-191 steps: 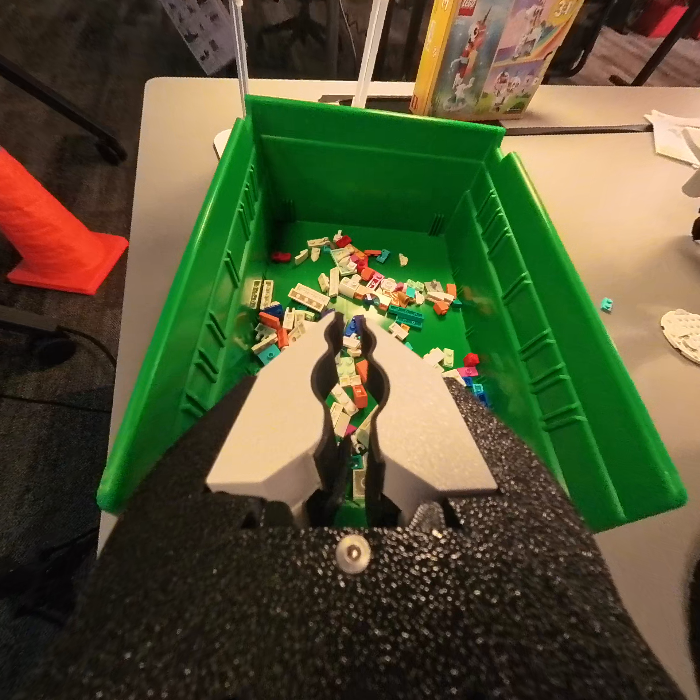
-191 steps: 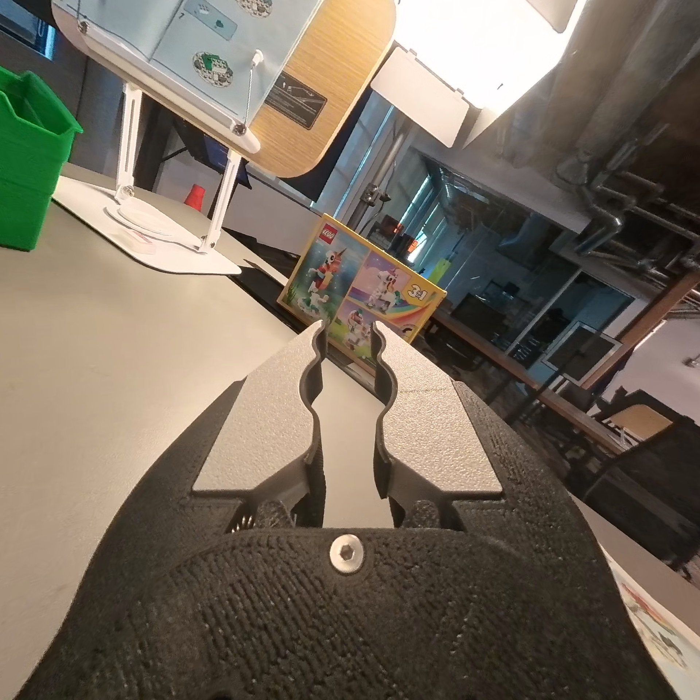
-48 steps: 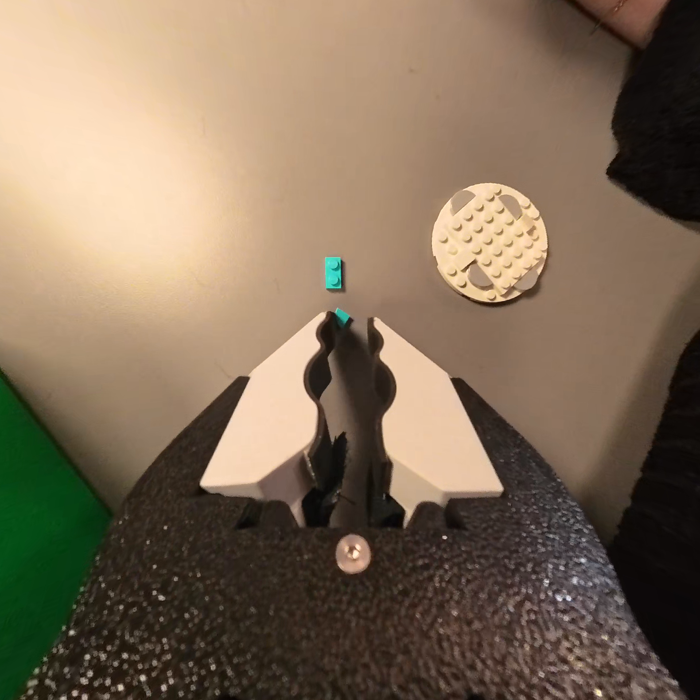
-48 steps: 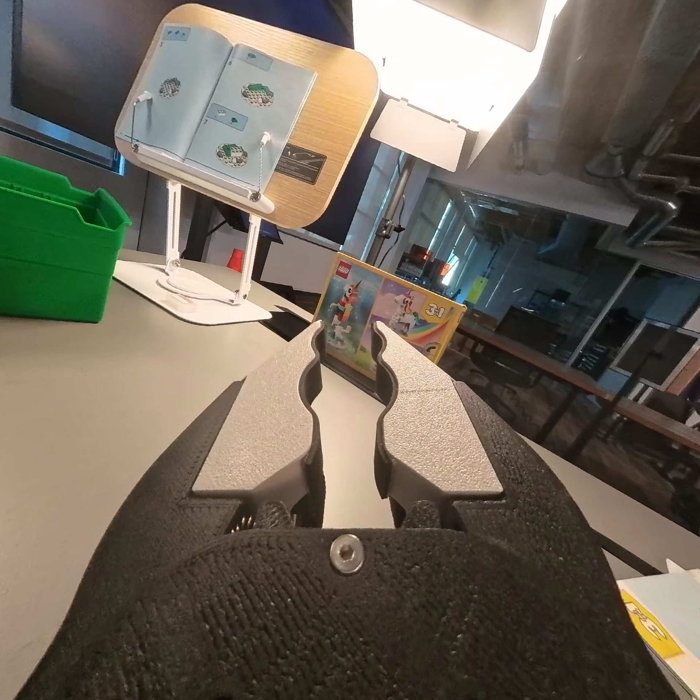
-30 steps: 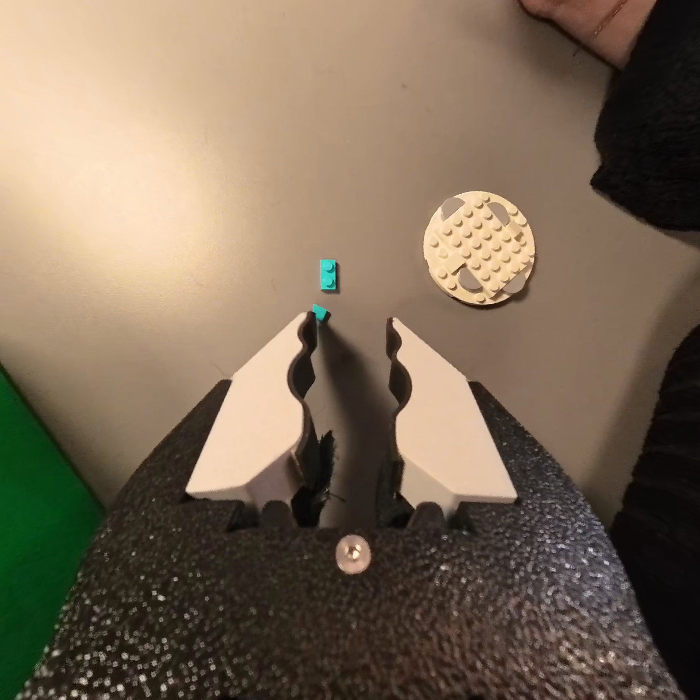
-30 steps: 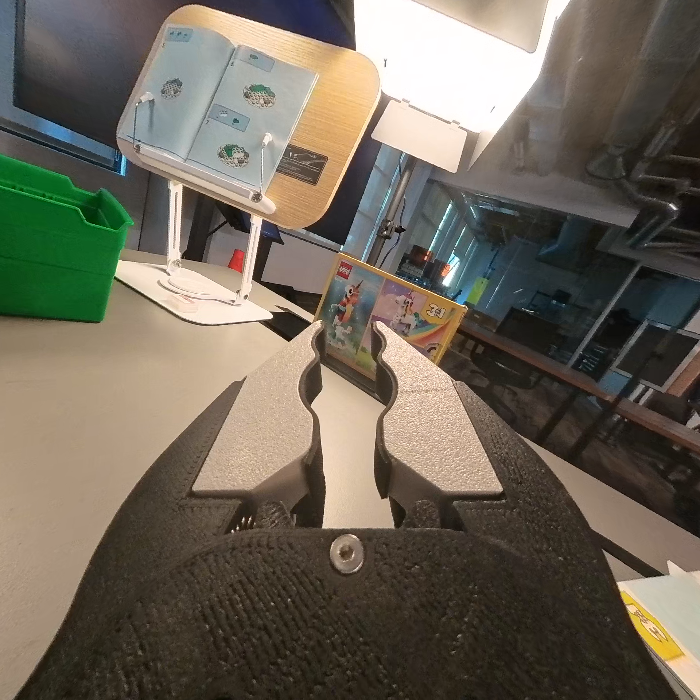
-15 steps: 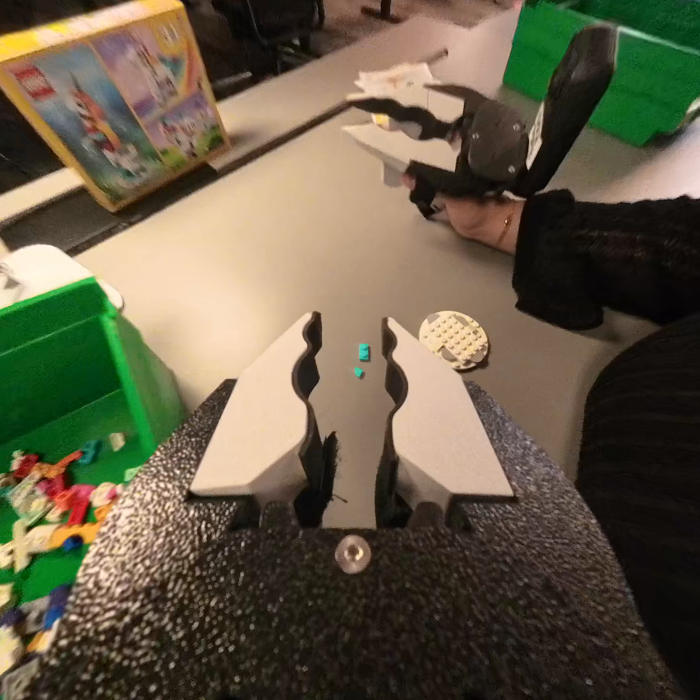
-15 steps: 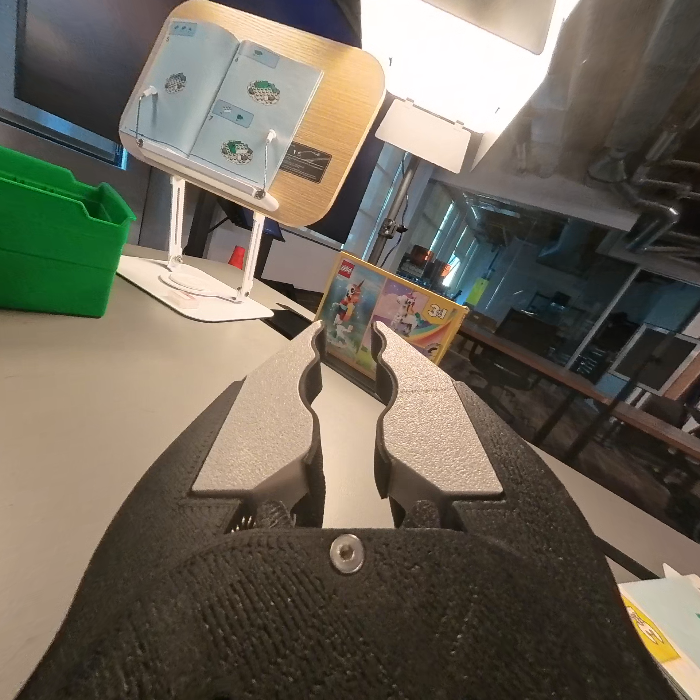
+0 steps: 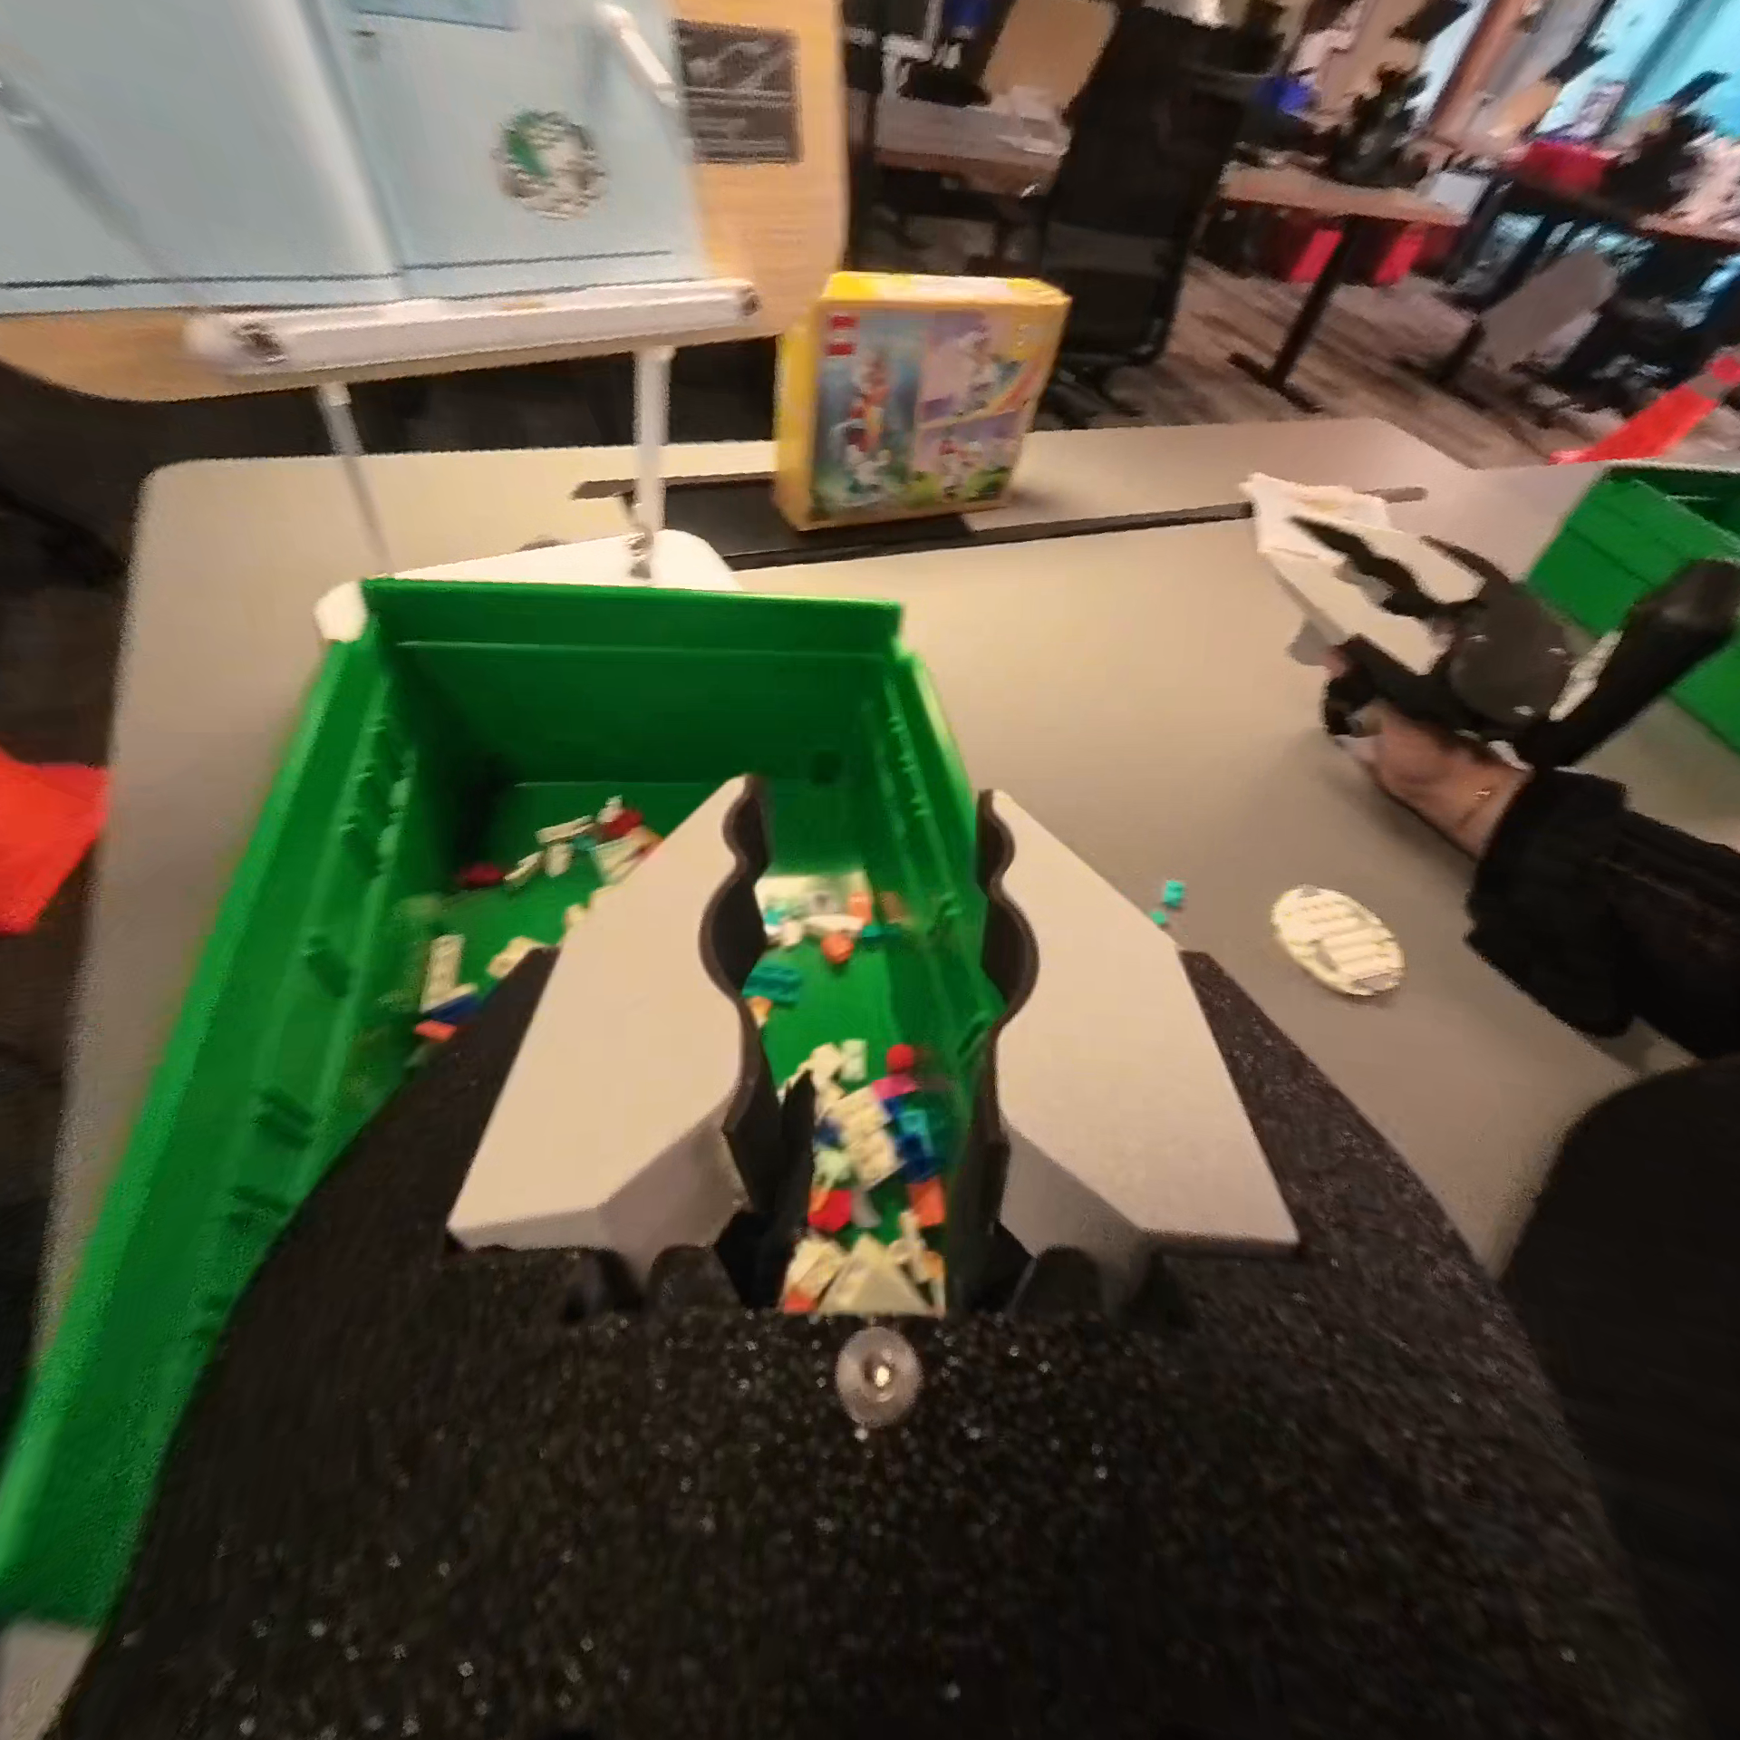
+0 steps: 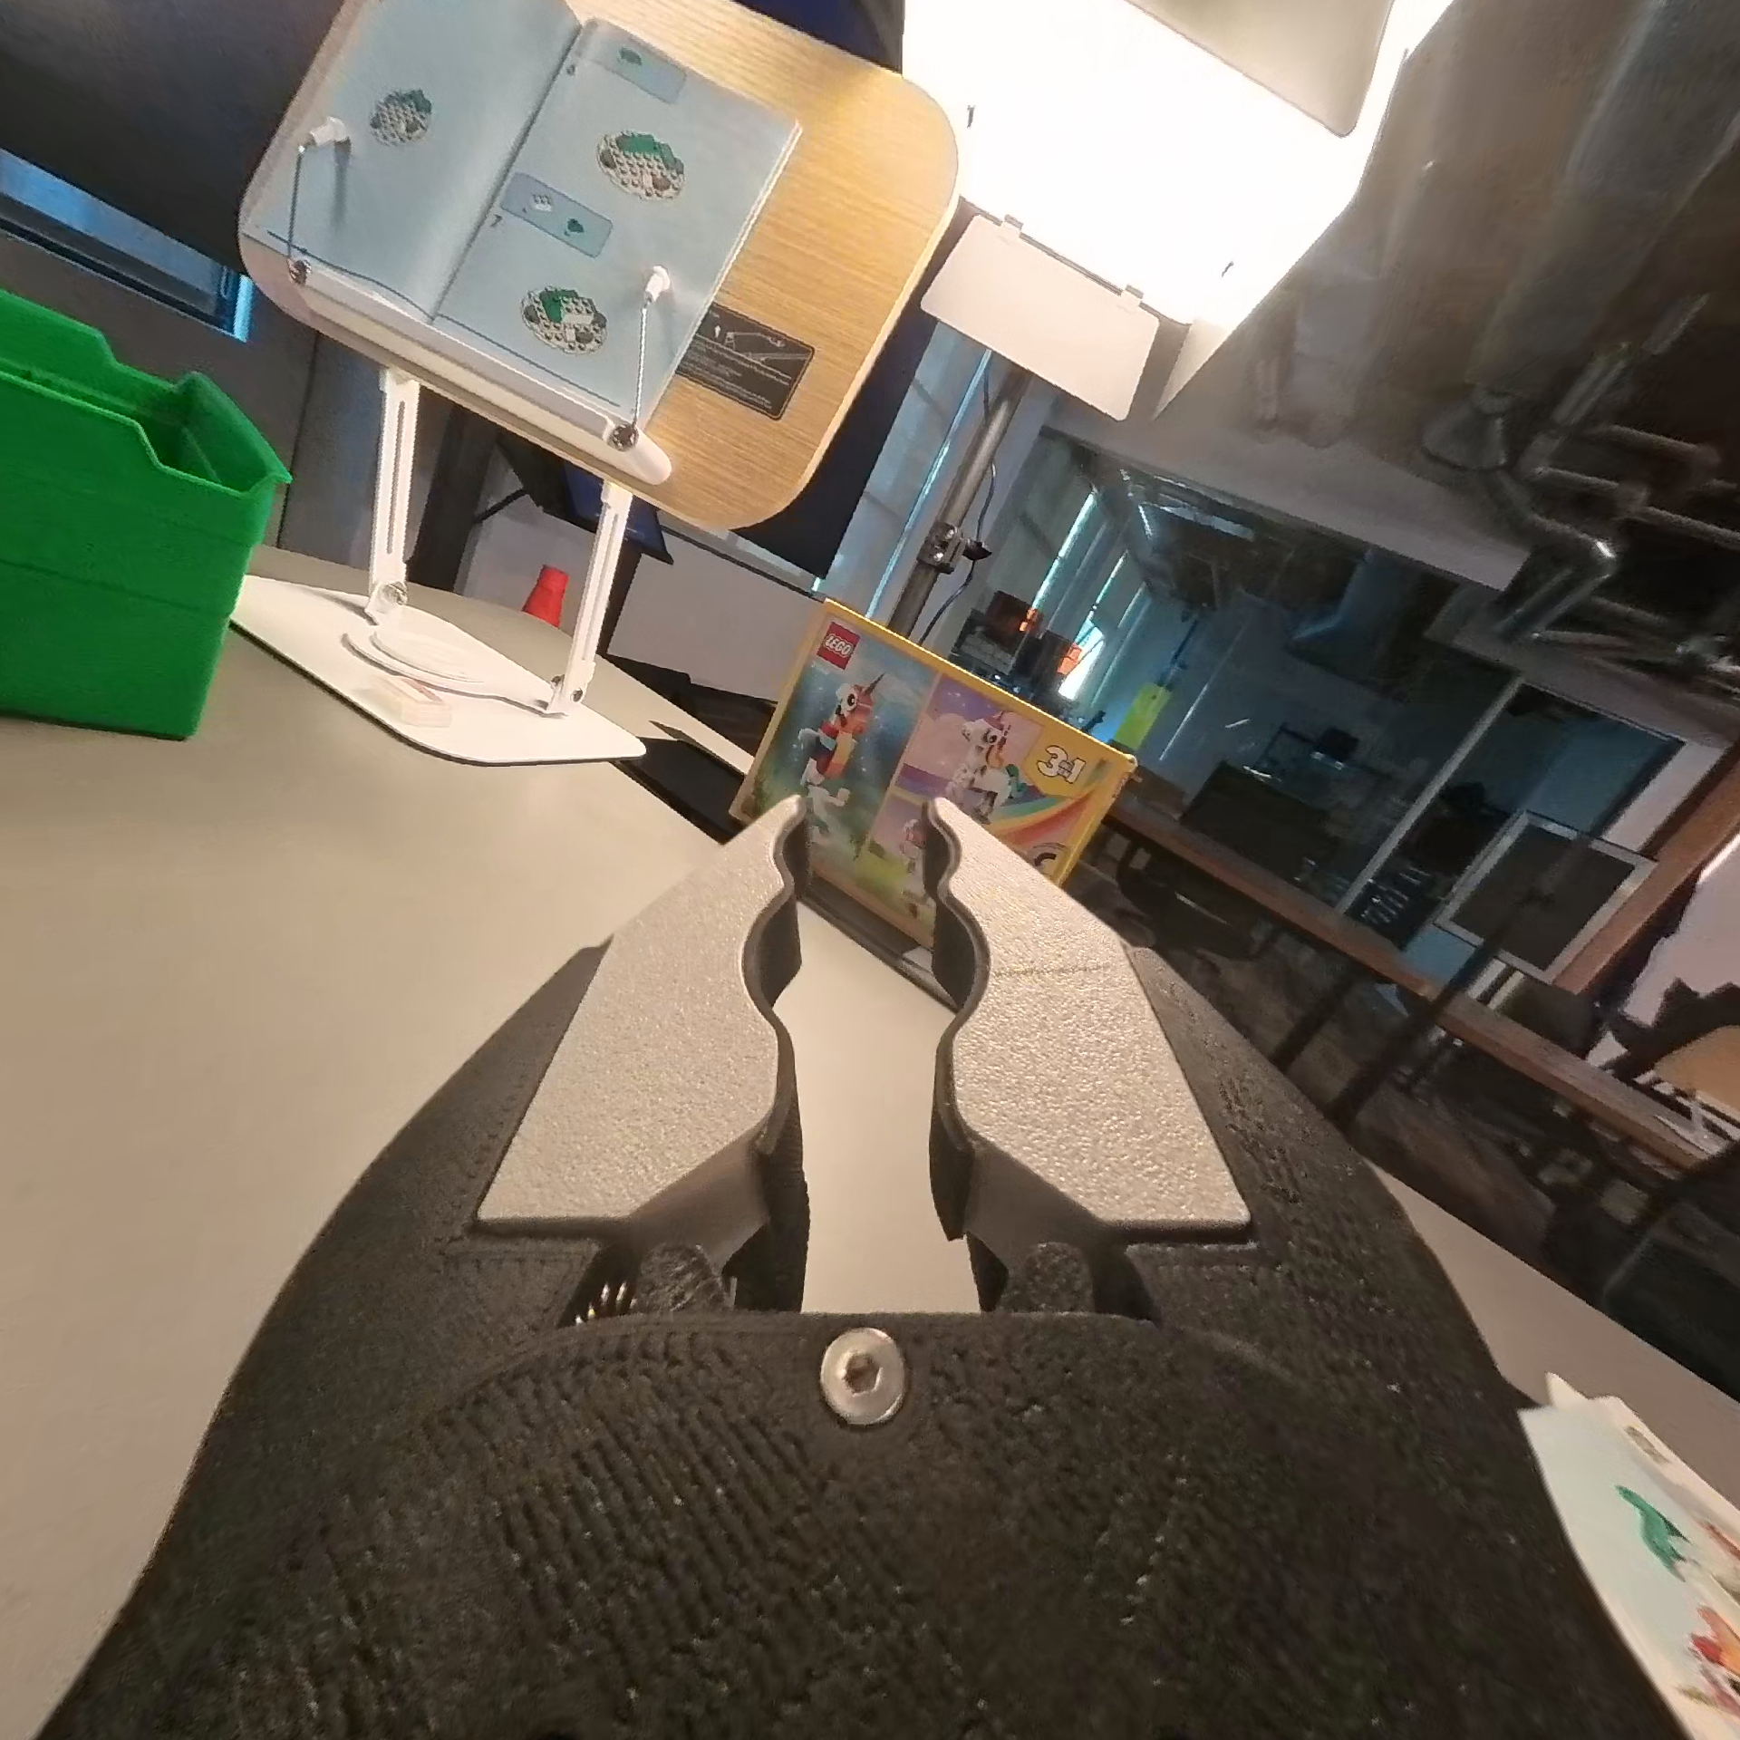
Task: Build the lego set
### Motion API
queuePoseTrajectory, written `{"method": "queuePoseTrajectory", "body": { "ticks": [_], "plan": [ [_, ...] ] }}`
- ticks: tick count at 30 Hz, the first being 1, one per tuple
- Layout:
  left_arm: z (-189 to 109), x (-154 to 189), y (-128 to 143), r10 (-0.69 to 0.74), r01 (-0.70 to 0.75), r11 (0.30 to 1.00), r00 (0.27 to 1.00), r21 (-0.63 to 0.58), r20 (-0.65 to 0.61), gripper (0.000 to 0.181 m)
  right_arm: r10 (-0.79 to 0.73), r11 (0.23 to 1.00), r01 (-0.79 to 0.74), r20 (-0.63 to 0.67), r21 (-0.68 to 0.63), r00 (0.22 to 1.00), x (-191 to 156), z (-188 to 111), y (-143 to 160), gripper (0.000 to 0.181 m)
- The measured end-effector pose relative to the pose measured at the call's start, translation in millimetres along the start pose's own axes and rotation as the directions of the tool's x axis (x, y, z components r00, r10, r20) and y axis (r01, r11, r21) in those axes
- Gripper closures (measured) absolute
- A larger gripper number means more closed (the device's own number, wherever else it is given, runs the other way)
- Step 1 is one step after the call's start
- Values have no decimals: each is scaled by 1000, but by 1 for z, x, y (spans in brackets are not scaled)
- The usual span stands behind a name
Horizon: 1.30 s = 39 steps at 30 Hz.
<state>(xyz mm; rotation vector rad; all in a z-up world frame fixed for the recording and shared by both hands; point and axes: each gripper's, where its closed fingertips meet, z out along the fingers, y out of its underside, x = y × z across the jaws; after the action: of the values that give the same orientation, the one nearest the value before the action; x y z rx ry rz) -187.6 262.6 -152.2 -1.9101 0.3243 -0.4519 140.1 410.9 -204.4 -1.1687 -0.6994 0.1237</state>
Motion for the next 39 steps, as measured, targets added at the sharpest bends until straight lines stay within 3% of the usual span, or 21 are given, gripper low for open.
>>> {"method": "queuePoseTrajectory", "body": {
  "ticks": [6, 12, 17, 21, 30, 39],
  "plan": [
    [-10, -45, 9, 83, -71, 993, 987, -90, 140, 140, -37, 999, 36, -42, -33, 998, 5, 0, 5, 161],
    [-13, -66, 17, 42, -32, 998, 985, -63, 170, 141, -56, 997, 51, -69, -62, 996, 9, 1, 9, 160],
    [-24, -101, 29, 41, -33, 999, 930, -28, 366, 136, -94, 992, 86, -84, -95, 992, 10, 3, 14, 160],
    [-28, -102, 35, -18, -4, 998, 932, 59, 361, 139, -101, 990, 93, -75, -102, 992, 8, 4, 15, 160],
    [-44, -120, 31, 15, -60, 994, 903, 92, 429, 144, -113, 987, 100, -101, -123, 988, 13, 4, 18, 160],
    [-51, -124, 36, 85, -91, 996, 894, -7, 439, 144, -122, 985, 108, -104, -133, 987, 13, 5, 19, 160]
  ]
}}
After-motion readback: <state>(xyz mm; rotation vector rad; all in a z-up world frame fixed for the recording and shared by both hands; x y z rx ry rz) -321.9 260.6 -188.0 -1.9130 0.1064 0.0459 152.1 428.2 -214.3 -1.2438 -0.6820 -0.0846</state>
